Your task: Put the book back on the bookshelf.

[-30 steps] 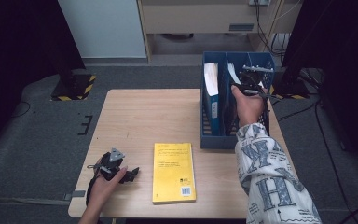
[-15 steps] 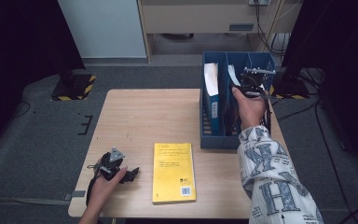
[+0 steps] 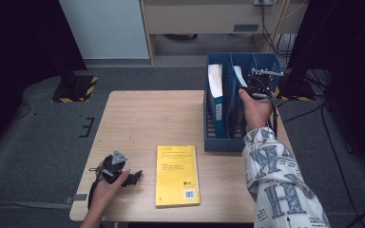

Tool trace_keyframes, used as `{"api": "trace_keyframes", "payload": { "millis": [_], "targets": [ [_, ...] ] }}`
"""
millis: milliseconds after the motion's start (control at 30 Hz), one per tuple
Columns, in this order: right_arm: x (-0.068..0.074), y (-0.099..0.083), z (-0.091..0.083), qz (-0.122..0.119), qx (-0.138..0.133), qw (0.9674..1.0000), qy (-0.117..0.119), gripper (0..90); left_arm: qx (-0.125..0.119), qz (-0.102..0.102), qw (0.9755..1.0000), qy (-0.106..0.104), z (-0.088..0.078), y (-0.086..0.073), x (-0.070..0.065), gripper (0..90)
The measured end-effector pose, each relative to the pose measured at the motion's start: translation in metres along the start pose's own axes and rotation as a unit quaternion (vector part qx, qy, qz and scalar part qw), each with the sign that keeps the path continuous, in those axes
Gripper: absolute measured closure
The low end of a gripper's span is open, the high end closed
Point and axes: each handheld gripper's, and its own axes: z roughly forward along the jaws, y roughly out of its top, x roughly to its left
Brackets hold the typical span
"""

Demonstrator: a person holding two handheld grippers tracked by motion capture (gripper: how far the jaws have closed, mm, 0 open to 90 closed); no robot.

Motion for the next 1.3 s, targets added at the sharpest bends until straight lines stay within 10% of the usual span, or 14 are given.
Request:
{"api": "trace_keyframes", "payload": {
  "millis": [1300],
  "targets": [
    [0.008, 0.007, 0.020, -0.063, -0.024, 0.9955, -0.067, 73.1, 0.000, 0.000, 1.0000, 0.000, 0.000, 0.000, 0.000, 0.0]
  ]
}}
